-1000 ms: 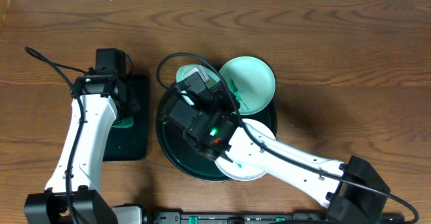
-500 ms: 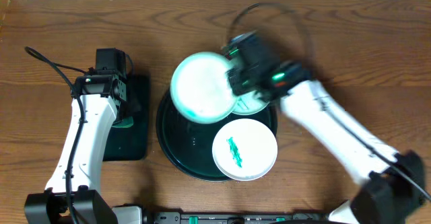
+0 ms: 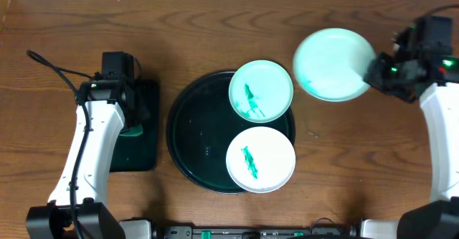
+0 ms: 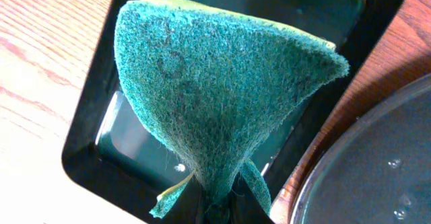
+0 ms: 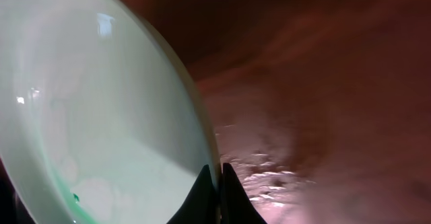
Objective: Clean dirty plates on tray and stack at the side
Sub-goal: 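Carry the plate right and set it on the table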
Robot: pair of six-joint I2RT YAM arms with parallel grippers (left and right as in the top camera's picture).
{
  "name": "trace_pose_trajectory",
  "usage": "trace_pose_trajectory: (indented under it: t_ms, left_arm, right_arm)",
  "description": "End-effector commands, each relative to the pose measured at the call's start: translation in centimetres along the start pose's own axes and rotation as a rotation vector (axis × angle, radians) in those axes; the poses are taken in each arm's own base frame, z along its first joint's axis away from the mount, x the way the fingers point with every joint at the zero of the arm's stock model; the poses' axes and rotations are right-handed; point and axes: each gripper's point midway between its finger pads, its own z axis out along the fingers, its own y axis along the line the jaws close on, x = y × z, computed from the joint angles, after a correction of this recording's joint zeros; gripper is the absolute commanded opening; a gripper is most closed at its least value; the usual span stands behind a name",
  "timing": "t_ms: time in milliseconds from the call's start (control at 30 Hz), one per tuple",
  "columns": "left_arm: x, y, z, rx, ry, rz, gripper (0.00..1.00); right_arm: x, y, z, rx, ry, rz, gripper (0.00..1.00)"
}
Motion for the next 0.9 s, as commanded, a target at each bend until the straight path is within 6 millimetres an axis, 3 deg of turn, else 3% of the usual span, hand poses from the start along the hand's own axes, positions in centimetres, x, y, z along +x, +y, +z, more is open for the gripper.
trace_pose_trajectory:
  t_ms: [0,100,333,467,600,700,867]
  left_arm:
    - [-0.1,-0.1,0.0,0.01,0.003,0.004,0.07]
    - [-0.1,-0.1,0.0,0.01,0.002,0.003,0.07]
    - [-0.1,-0.1,0.0,0.012,0.003,0.003,0.08]
    - [-0.1,-0.1,0.0,0.012,0.002,0.003,0.07]
    - [-0.1,-0.1,0.0,0.012,0.002,0.003,0.07]
    - [-0.1,-0.1,0.0,0.012,0.004,0.004,0.07]
    - [0.1,-0.7,0.0,0.045,0.016,0.003,0.07]
  right_arm:
    - [1.0,-3.7,1.4,0.073,0.029,0.066,0.01]
    - [2.4,-5.6,3.5,0.095,0.059,0.099,0.01]
    - [6.6,-8.1,8.3,0.115,0.106,0.111,0.01]
    - [7.6,-8.8,9.5,0.122,0.104,0.11,0.02]
    - [7.9,-8.9,9.7,0.123,0.107,0.11,0.11]
    - [7.7,-7.7,9.3,0.068,0.124,0.111,0.18]
    - [6.4,-3.3,7.1,-0.055,0.147,-0.023,0.29]
